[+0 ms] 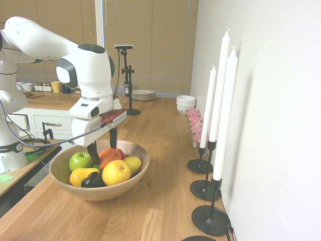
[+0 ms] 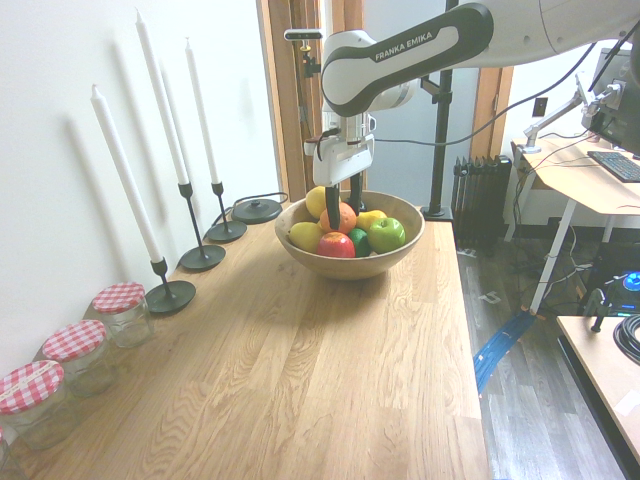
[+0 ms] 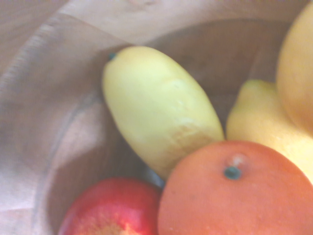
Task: Take orange out of the basket
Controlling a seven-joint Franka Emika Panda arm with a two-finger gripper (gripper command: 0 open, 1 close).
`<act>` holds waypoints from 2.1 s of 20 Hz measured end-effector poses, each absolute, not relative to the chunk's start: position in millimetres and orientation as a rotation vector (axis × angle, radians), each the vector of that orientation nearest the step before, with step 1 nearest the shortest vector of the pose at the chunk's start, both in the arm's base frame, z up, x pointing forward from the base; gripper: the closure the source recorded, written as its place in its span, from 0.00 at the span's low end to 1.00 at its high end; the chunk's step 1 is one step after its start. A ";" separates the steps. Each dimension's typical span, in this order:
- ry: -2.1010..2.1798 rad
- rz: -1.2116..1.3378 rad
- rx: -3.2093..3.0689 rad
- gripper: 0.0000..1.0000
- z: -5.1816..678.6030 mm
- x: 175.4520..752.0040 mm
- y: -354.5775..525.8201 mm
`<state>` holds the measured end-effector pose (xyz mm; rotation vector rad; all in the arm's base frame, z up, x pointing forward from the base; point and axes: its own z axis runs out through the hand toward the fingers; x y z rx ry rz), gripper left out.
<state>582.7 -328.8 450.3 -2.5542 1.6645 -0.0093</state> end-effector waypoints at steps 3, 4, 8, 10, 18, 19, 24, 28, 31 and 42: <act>1.663 -0.024 -2.553 0.00 453.7 586.0 -330.8; 1.665 -0.026 -2.551 0.00 452.8 587.4 -332.8; 1.670 -0.021 -2.558 1.00 441.8 594.2 -340.6; 1.663 -0.026 -2.566 1.00 439.8 597.9 -341.5; 1.655 -0.028 -2.572 1.00 438.1 602.2 -339.9; 1.655 -0.025 -2.573 1.00 436.9 602.4 -340.0; 1.654 -0.023 -2.574 1.00 436.1 603.1 -339.2; 1.627 -0.086 -2.581 1.00 466.8 607.9 -332.1; 1.573 -0.171 -2.590 1.00 530.2 608.3 -307.7; 1.306 -0.287 -2.753 1.00 596.3 639.9 -82.3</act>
